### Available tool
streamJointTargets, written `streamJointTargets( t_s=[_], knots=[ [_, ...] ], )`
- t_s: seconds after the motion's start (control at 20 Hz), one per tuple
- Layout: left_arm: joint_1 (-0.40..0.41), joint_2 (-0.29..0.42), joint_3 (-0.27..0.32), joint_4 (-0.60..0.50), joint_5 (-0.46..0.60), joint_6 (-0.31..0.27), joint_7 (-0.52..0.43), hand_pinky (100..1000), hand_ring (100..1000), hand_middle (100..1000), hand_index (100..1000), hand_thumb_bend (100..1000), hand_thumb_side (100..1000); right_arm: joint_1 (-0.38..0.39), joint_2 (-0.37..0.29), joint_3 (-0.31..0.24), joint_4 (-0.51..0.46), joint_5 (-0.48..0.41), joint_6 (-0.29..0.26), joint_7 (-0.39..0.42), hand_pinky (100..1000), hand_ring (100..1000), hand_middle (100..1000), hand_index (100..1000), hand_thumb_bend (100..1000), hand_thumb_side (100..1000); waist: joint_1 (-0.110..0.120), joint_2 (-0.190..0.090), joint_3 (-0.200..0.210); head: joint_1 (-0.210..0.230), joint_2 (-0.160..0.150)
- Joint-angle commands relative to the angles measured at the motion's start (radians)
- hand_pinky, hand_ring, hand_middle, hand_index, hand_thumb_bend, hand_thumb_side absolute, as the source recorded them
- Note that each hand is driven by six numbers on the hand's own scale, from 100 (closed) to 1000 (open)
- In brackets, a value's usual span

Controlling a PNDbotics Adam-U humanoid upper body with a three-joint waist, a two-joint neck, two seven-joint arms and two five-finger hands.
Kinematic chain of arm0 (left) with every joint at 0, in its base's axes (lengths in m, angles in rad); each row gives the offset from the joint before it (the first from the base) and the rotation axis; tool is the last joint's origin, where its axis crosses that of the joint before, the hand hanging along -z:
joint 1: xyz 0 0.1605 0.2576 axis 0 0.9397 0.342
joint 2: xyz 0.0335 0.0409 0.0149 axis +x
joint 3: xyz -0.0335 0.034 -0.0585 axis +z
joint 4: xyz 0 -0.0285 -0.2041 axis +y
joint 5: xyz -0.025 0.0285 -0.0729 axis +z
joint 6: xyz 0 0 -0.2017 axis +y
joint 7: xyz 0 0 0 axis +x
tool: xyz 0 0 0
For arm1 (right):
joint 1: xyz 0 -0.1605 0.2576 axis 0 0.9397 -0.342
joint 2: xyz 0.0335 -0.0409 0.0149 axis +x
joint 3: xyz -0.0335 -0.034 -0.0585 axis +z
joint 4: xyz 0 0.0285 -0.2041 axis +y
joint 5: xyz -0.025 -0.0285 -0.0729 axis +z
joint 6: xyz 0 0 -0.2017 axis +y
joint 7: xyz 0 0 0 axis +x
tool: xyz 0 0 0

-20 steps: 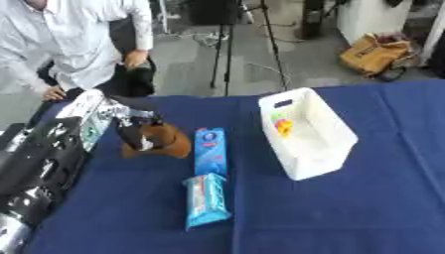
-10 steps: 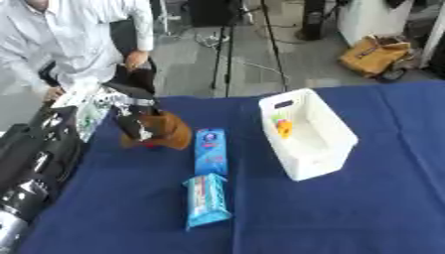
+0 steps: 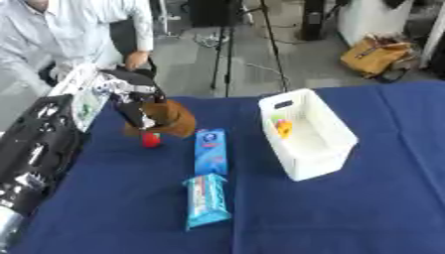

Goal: Pick up objects on the table and place them in the box.

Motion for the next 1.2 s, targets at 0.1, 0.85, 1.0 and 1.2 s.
streamJointTargets(
  t_s=[0.1,0.85,1.0,1.2],
  knots=[
    [-0.047,0.032,0.014,-0.041,0.013,0.001,-0.011,100,233,321,457,100,212,-0.009,-0.033,-0.007,-0.01,-0.006,-0.002,-0.001,801,798,758,671,100,817,-0.003,-0.024,0.0,-0.002,0.005],
    [-0.141,-0.055,0.012,-0.065,0.01,-0.003,-0.003,100,228,318,447,100,209,-0.014,-0.033,0.002,-0.01,-0.009,-0.005,-0.001,802,800,760,689,100,823,0.003,-0.029,-0.015,-0.015,-0.004],
    [-0.167,-0.084,0.013,-0.055,0.001,-0.004,0.004,100,226,317,446,100,209,-0.016,-0.033,0.004,-0.01,-0.011,-0.006,-0.001,802,800,760,689,100,823,0.004,-0.03,-0.019,-0.014,-0.004],
    [-0.201,-0.135,0.013,-0.028,-0.019,-0.008,0.019,100,226,317,446,100,209,-0.019,-0.032,0.01,-0.01,-0.014,-0.008,-0.001,802,800,760,687,100,823,0.004,-0.03,-0.026,-0.008,-0.005]
  ],
)
